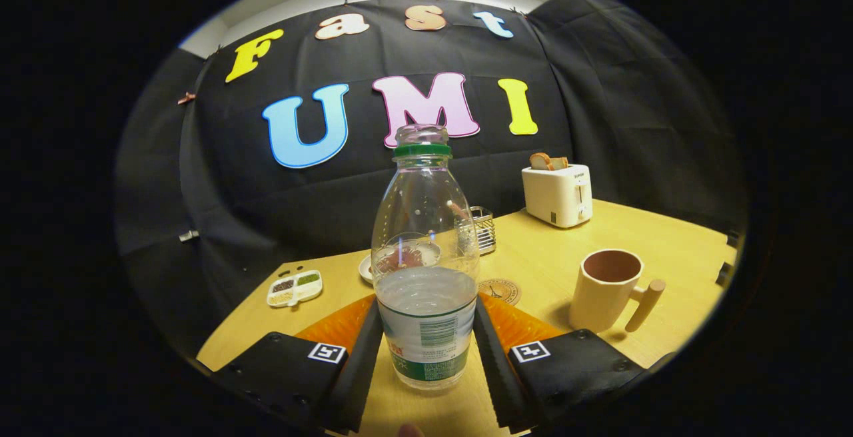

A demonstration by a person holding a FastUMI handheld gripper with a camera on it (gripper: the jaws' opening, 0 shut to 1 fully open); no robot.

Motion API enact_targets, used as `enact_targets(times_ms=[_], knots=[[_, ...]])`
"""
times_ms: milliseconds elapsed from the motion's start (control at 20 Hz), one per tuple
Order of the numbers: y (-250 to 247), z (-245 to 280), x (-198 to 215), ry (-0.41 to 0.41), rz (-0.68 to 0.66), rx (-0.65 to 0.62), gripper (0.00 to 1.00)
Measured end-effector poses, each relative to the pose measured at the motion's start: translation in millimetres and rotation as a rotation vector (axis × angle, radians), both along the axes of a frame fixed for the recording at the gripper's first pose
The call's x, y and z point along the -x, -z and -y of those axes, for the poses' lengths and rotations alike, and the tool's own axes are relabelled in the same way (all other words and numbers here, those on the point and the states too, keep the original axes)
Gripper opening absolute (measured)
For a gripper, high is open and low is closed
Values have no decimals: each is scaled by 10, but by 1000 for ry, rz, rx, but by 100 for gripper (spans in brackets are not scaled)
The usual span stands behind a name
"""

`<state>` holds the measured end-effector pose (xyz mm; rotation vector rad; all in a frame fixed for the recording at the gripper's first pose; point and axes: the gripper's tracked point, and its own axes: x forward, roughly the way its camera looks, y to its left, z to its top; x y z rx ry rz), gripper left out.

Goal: Take the bottle from table, then pour the juice into the cup, finally place the bottle on the coaster

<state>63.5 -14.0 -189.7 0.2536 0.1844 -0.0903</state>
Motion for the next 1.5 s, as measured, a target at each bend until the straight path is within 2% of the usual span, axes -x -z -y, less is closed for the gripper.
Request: enact_targets(times_ms=[300, 750, 1050, 1500], knots=[[51, -26, 43, -25, -59, -271, 75], [49, 281, -27, 45, -71, -642, 75], [95, 469, -32, 109, -72, -835, 75], [172, 552, -44, 170, -107, -1055, 75]])
